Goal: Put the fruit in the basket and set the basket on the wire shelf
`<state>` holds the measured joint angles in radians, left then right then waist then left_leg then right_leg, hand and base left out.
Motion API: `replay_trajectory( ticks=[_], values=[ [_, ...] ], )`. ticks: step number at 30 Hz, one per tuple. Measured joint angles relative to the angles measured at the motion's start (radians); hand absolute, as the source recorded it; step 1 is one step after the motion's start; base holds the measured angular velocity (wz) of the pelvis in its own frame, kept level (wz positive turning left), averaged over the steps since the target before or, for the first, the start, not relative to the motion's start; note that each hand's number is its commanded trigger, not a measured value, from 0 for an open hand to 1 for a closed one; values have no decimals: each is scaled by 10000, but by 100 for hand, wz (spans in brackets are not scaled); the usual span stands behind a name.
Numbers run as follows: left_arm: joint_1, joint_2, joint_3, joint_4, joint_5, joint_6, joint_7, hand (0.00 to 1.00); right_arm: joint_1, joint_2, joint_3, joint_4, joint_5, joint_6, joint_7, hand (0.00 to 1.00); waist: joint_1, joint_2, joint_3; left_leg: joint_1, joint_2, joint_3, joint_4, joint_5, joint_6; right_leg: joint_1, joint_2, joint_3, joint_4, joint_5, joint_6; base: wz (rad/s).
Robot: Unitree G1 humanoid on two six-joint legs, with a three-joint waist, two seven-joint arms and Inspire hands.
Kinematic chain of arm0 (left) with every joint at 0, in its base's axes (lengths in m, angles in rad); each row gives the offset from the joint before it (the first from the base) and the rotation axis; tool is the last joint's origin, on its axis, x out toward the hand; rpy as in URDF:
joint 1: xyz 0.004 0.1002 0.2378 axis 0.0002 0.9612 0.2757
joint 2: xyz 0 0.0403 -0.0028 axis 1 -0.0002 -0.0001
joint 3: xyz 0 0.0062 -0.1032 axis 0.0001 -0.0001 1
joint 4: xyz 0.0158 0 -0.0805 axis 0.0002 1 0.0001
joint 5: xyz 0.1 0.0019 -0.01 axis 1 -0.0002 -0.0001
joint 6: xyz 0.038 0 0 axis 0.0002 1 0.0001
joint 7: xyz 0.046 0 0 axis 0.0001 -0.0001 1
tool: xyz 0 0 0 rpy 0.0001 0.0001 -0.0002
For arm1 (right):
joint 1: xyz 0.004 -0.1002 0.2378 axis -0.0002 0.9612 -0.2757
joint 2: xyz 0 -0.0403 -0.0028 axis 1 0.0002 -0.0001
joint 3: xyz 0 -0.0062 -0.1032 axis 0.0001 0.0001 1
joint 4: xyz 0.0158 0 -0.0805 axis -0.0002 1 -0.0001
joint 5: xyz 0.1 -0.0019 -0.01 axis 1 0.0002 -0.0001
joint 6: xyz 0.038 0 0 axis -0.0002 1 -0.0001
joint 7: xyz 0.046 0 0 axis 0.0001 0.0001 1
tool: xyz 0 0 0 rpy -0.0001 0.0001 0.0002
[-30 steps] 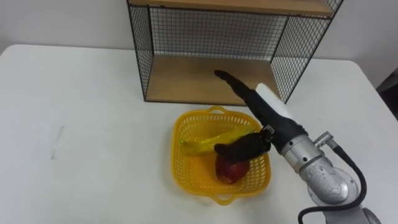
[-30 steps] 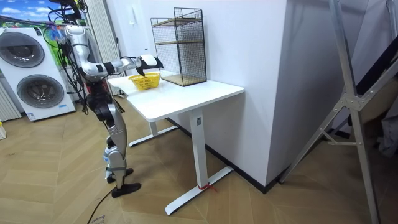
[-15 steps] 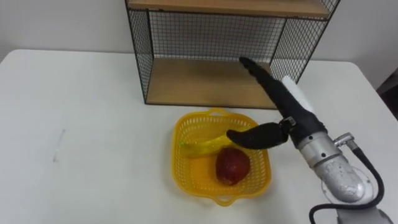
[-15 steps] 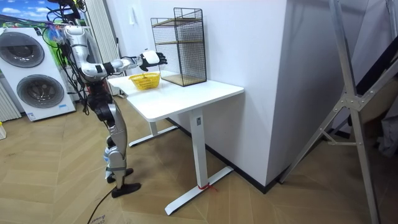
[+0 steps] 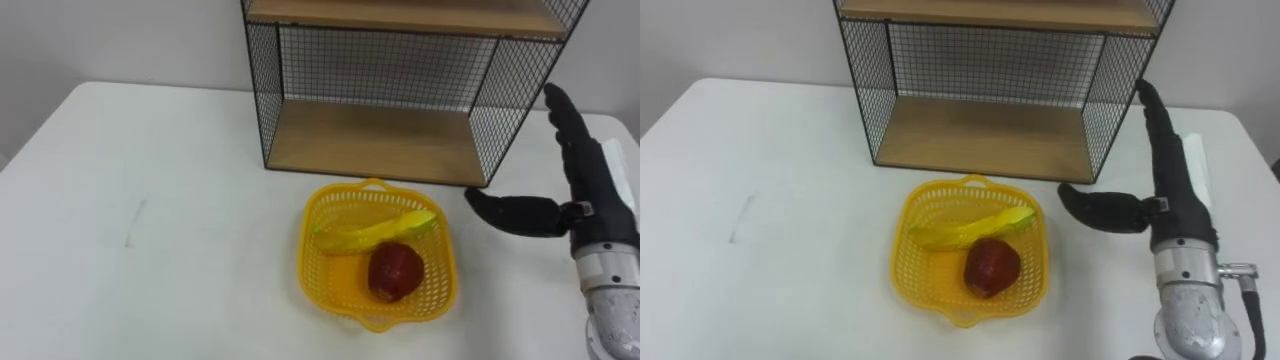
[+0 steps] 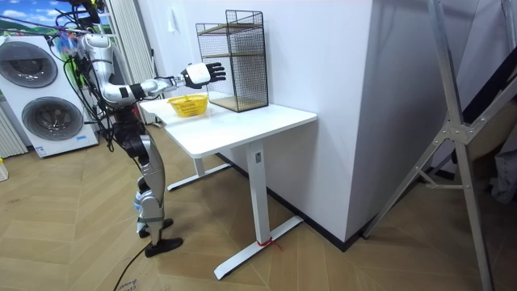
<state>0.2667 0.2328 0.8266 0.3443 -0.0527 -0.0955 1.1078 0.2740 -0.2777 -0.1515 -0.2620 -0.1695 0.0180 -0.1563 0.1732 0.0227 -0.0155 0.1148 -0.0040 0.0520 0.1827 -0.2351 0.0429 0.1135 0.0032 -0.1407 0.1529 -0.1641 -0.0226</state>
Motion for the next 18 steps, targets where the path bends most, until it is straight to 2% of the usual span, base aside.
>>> replay_trajectory(
  ticks=[4, 8, 10, 12, 14, 17, 18],
  values=[
    [-272, 203, 13, -1846, 1061, 37, 840, 0, 33, -4, -6, 30, 37, 75, -305, 0, -17, 80, 10, -5, -7, -69, 31, -6, 5, -34, 1, 5, -6, 0, 0, 3],
    [-269, 224, -162, -3347, 1902, 46, 911, 0, 42, -9, 2, 28, 26, 72, -305, 0, -159, 270, 63, -9, -30, -126, 64, -14, 17, 11, -9, -54, -22, 0, 1, 6],
    [-227, 244, -512, -4454, 2051, -7, 816, 0, 22, -17, 2, 15, 134, 41, -282, 0, -344, 373, 89, -35, -75, -228, 66, -6, 30, 78, -5, -161, -24, -8, 15, 12],
    [25, 224, -1028, -4962, 2054, -162, 612, 0, 25, -17, 0, 17, 533, 7, -210, 0, -537, 444, 100, -70, -86, -261, 90, -2, 39, 67, -20, -255, -23, -12, 22, 7],
    [183, 140, -1525, -5365, 2134, -209, 289, 0, 44, -13, -1, 71, 954, -31, -104, 0, -633, 480, 171, -77, -84, -255, 80, 0, 42, 49, -24, -263, -21, -12, 22, 0],
    [200, -274, -2252, -5753, 2132, -389, -527, 0, 131, 31, 6, 107, 1608, -95, 180, 0, -718, 458, 174, -124, -66, -246, 72, 4, 40, -4, -21, -261, -18, -14, 21, 0],
    [193, -384, -2605, -5771, 2075, -436, -794, 0, 131, 32, 2, 107, 2099, -137, 279, 0, -853, 441, 173, -152, -63, -243, 93, 4, 39, -26, -28, -248, -17, -14, 21, 0]
  ],
)
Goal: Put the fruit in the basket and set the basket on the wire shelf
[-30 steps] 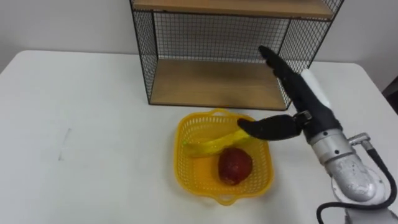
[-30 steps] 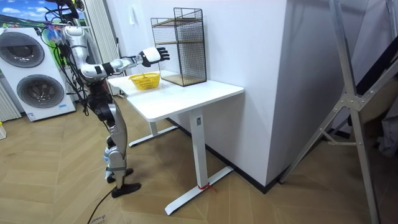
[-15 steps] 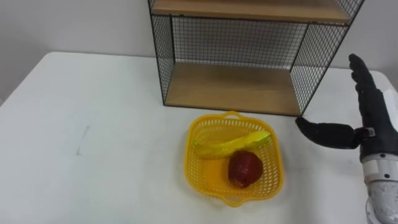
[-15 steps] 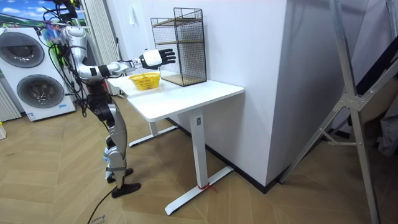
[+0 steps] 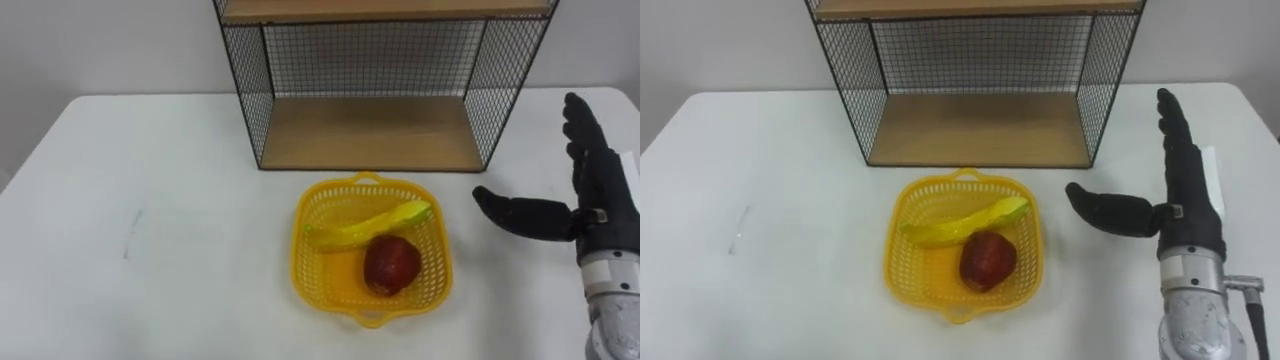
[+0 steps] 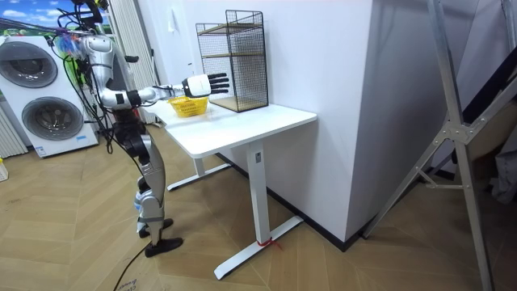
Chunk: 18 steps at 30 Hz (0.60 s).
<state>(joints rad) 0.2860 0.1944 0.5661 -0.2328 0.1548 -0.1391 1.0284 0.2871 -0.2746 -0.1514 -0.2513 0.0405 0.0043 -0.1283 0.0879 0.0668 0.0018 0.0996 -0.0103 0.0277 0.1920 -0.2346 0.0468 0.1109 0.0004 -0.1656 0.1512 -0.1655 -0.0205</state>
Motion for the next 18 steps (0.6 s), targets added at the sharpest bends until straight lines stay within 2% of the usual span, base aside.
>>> replay_trajectory(
  ticks=[2, 3, 4, 5, 7, 9, 10, 13, 15, 18],
  values=[
    [-9, -54, -670, -2, -99, -72, -443, 0, -1, 22, -3, 76, 527, -162, 117, 0, -124, -96, 24, -9, -9, -49, 89, 1, -2, 17, 4, -9, -1, 0, 0, 6],
    [-59, -83, -1105, -3, -214, -187, -889, 0, -10, 135, -32, 253, 686, -343, 189, 0, -182, -160, 15, -17, -18, -50, 120, 1, -3, 48, -3, -11, 0, 0, 0, 4],
    [-73, -130, -1467, 6, -408, -350, -1353, 0, -21, 320, -30, 481, 763, -552, 240, 0, -239, -278, 46, 0, -16, -50, 114, 1, -4, 97, -3, -11, -4, 0, 0, 0],
    [-68, -177, -1620, 14, -537, -424, -1605, 0, -21, 405, -27, 563, 825, -607, 303, 0, -272, -317, 40, 1, -8, -26, 116, 1, -4, 96, -3, -7, -2, 0, 0, 0],
    [-85, -307, -2387, 123, -1371, -524, -2470, 0, -21, 586, 14, 824, 1345, -816, 584, 0, -324, -468, 103, -22, -7, -20, 116, 0, -1, 85, 17, 8, -5, 2, 0, -2],
    [-114, -306, -2986, 338, -2033, -525, -3211, 0, -22, 712, 87, 1110, 1597, -950, 810, 0, -352, -504, 92, -18, -16, 5, 90, -27, 35, 87, 15, 13, 19, 11, 15, -5],
    [-117, -307, -3315, 430, -2512, -526, -3645, 0, -20, 842, 150, 1331, 1685, -1002, 966, 0, -384, -553, 61, -15, -20, 22, 93, -34, 45, 90, 7, 12, 27, 19, 27, -3],
    [-162, -297, -3914, 773, -3243, -533, -4625, 0, -24, 1092, 382, 1687, 1783, -1003, 1319, 0, -448, -546, 61, -6, -28, 34, 116, -33, 51, 91, -2, 47, 36, 33, 46, 0],
    [-176, -299, -4298, 1113, -3556, -560, -5119, 0, -34, 1098, 663, 1737, 1950, -1005, 1416, 0, -513, -468, 87, -5, -25, 90, 97, -32, 52, 65, -5, 128, 35, 34, 48, -5],
    [-175, -363, -5023, 1659, -3629, -557, -5989, 0, -255, 1097, 1045, 2144, 1979, -1010, 1749, 0, -512, -373, 84, -24, 4, 253, 63, -23, 54, -93, 15, 267, 92, 40, 39, -16]
  ],
)
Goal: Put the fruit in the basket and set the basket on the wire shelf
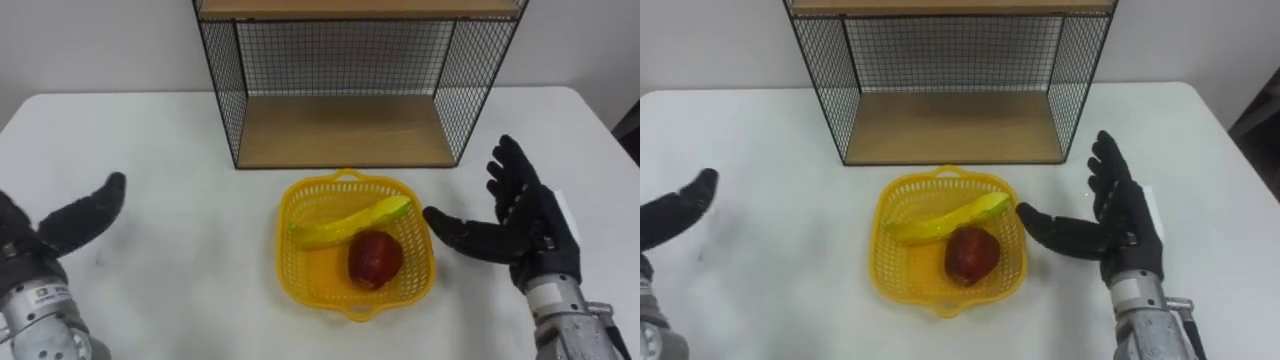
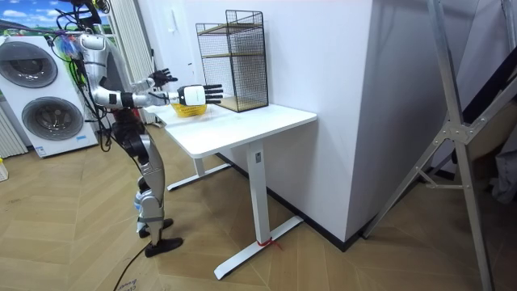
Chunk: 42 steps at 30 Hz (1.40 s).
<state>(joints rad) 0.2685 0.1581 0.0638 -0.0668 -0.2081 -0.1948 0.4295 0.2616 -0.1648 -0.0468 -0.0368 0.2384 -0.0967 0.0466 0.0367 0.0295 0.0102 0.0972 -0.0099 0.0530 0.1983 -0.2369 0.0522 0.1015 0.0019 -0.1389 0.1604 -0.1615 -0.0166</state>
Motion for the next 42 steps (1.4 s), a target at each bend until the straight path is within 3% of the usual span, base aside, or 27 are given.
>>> replay_trajectory(
  ticks=[4, 11, 17, 19, 21, 25, 29, 34, 42],
  values=[
    [-2, -275, -543, 108, -10, -1, -1199, 0, -67, 92, 274, -3, 32, -2, 130, 0, -35, -57, -12, -2, 54, 269, -2, 9, -2, -133, -18, 95, 95, 0, 0, -14],
    [-10, -324, -995, 405, -1022, 0, -2178, 0, -84, 381, 609, 15, 401, -177, 259, 0, -135, -298, -26, 5, 60, 336, 11, 9, -2, -137, -15, 151, 97, 0, 0, -4],
    [-6, -328, -1152, 1014, -1168, 9, -2882, 0, -137, 407, 933, 822, 397, -324, 441, 0, -93, -246, 6, 5, 61, 357, 50, 7, -2, -114, -11, 137, 121, 6, -8, 0],
    [3, -338, -1220, 1073, -1647, 11, -3236, 0, -168, 406, 937, 814, 401, -324, 472, 0, -85, -164, 48, -52, 65, 312, -6, 4, -2, -193, 5, 118, 185, 6, -8, 0],
    [11, -329, -1326, 1072, -2206, 11, -3514, 0, -192, 397, 986, 812, 421, -324, 507, 0, -82, -128, 28, -103, 75, 298, -4, 4, -2, -275, 3, 115, 254, 5, -7, 0],
    [16, -329, -1670, 1078, -3039, 12, -3798, 0, -200, 371, 1258, 791, 586, -324, 520, 0, -82, -121, 17, -172, 89, 281, 56, 8, -7, -335, -4, 78, 257, 6, -8, 0],
    [16, -328, -1684, 1107, -3118, 13, -4021, 0, -207, 361, 1350, 791, 755, -324, 511, 0, -89, -136, 7, -164, 92, 282, 57, 8, -7, -341, -10, 80, 254, 6, -8, 0],
    [168, -328, -1752, 1379, -3120, 59, -4390, 0, -205, 416, 1421, 792, 724, -324, 524, 0, -100, -279, -72, -159, 100, 284, 55, 8, -8, -334, -13, 72, 248, 6, -8, 0],
    [186, -320, -2019, 1449, -3126, 58, -4540, 0, -162, 429, 1755, 863, 1003, -324, 726, 0, -97, -332, -71, -152, 91, 282, 55, 8, -8, -315, -22, 3, 248, 5, -7, 0]
  ],
)
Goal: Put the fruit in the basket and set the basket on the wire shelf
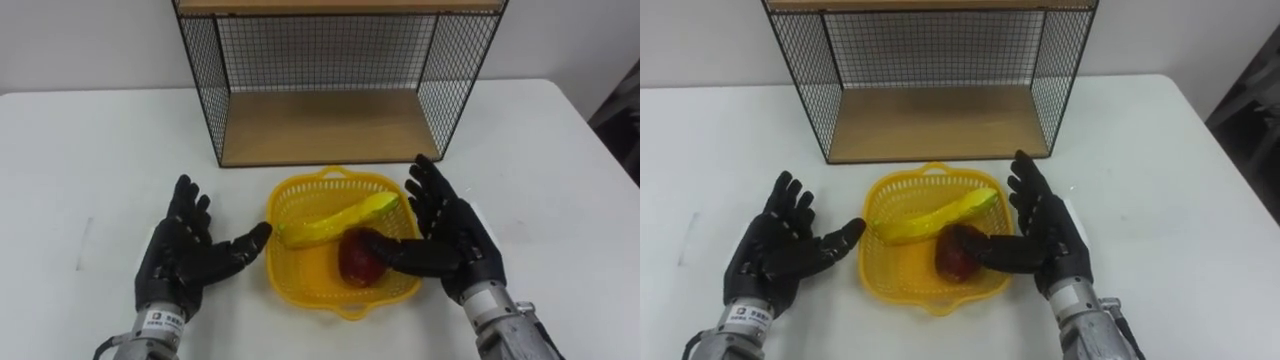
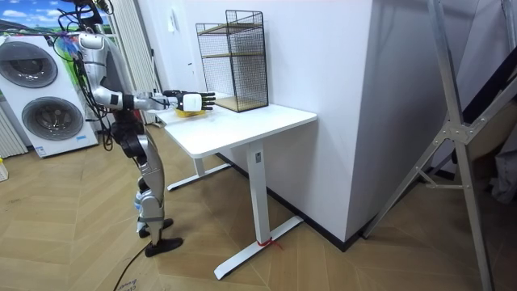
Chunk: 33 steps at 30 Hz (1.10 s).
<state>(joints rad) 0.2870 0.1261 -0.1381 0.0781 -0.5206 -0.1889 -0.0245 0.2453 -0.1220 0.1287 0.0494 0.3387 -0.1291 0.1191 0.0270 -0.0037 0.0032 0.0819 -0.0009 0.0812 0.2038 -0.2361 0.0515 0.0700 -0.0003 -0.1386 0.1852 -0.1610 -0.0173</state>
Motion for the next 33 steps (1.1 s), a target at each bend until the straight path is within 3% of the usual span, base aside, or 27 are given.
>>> replay_trajectory(
  ticks=[7, 25, 33],
  values=[
    [-12, 72, -289, -8, -785, -22, -106, 0, -17, -33, 378, 258, 118, 4, 163, 0, -8, -2, 8, -34, -5, -20, -67, -1, -1, -27, 12, -10, 8, 0, 0, 0],
    [15, 168, -637, 56, -823, -113, -410, 0, -81, -16, 721, 555, 109, -14, 473, 0, -167, 44, 23, -31, -21, -14, -68, -2, 5, -22, 30, 27, 6, 0, 1, 0],
    [12, 192, -786, 168, -1966, -263, -611, 0, -105, 17, 864, 579, 195, -36, 472, 0, -214, 36, 27, -27, -15, 5, -68, -1, 5, -31, 32, 78, 10, 0, 0, 0]
  ],
)
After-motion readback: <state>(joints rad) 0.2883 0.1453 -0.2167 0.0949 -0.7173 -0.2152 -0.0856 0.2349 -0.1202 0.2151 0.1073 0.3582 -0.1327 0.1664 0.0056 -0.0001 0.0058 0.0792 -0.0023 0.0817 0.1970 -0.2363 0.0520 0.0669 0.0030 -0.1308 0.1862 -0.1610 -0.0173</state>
